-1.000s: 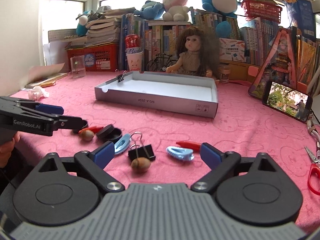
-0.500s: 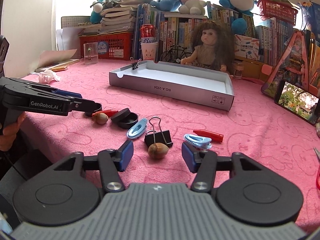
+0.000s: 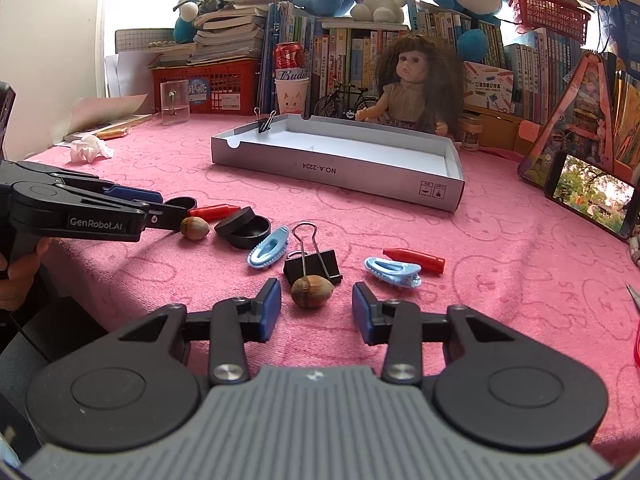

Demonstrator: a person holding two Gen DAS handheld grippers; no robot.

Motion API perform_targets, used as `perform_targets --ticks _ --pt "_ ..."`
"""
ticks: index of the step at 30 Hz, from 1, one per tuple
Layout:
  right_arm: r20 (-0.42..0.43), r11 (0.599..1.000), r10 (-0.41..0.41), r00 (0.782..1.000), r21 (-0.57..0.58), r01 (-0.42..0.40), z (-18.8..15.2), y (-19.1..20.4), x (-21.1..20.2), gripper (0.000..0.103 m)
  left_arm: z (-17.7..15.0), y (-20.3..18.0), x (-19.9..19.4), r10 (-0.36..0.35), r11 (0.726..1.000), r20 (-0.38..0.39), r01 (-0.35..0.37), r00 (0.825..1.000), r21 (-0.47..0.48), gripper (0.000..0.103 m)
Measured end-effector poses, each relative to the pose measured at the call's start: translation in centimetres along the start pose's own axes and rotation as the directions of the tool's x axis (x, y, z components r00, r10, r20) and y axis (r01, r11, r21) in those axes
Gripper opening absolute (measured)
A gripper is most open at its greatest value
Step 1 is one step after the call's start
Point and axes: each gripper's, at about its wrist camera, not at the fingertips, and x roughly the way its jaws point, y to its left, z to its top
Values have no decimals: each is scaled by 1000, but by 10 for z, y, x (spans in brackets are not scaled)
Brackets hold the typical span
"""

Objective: Organize rigid objects
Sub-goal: 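Grasp the small black cap with the left tool while the right tool grasps a walnut, then lower the black cap into the tray with the left tool while the right tool drops the walnut there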

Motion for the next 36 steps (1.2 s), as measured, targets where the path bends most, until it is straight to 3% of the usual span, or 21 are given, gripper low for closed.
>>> perform_targets --ticks 4,7,19,26,36 --pt "6 1000 3 1000 8 -3 0 0 2 38 1 0 4 6 1000 6 -6 1000 -2 38" --pt "10 1000 -2 1000 11 2 1 0 2 28 2 -1 5 20 1000 12 -20 1000 -8 30" --pt "90 995 -61 994 86 53 33 -18 3 27 28 17 11 55 990 1 -55 998 -126 30" --pt "118 984 -130 984 134 114 63 -34 28 27 62 20 25 83 989 46 -76 996 -128 30" --pt "47 940 -215 976 280 193 101 -74 88 27 116 24 79 120 982 54 -111 991 -153 30"
